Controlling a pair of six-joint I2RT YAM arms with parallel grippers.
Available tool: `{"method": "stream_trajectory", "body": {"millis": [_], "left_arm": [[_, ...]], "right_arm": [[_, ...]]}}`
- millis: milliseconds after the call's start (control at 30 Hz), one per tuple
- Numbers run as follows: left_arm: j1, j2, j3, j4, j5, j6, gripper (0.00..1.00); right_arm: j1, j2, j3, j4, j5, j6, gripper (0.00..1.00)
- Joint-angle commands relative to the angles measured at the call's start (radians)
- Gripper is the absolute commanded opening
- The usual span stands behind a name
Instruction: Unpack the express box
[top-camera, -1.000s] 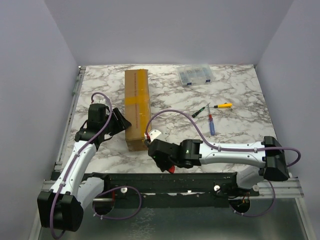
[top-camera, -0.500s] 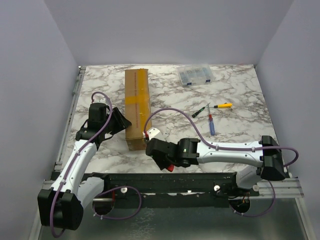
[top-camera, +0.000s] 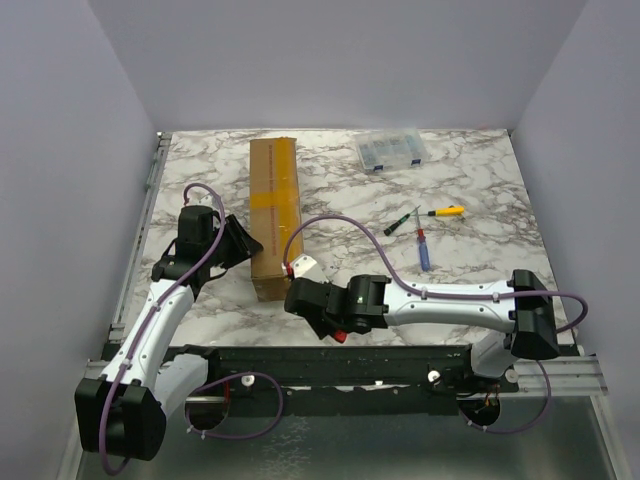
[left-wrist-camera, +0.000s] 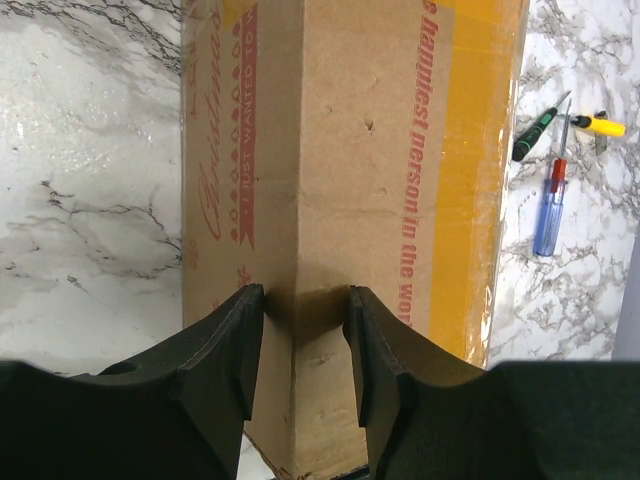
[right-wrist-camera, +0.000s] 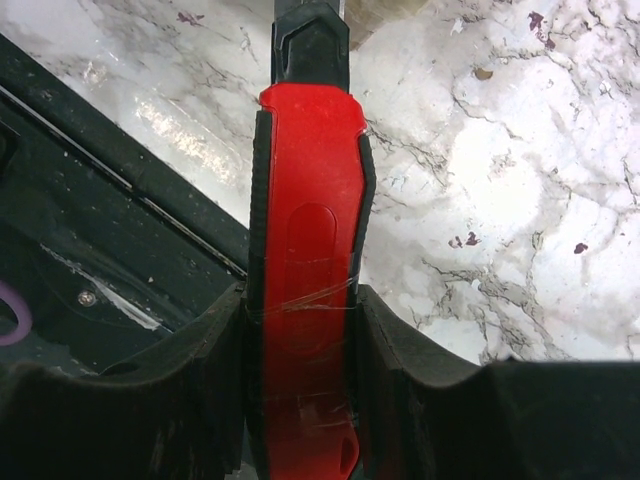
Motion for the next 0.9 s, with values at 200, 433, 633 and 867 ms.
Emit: {"method": "stream_trajectory", "body": {"millis": [200,433,633,867], "left_arm": [[0.0,0.01,0.011,-0.064,-0.082,0.043,0.44],[-0.001,-0.012,0.13,-0.105,-0.02,0.176,0.53],[-0.001,-0.011,0.181,-0.019,0.251,0.168,0.33],[-0.031,-0.022,0.076,0.016,0.314,0.09,0.0]], "right_arm": [[0.01,0.035,0.083,-0.15,0.089,0.093,0.0],[0.01,0.072,0.119,-0.184,0.097,0.111,0.0],[0.009,0.086,0.136,-0.191,0.109,0.12,0.0],[0.009,0.103,0.161,-0.201,0.126,0.152,0.0]]}}
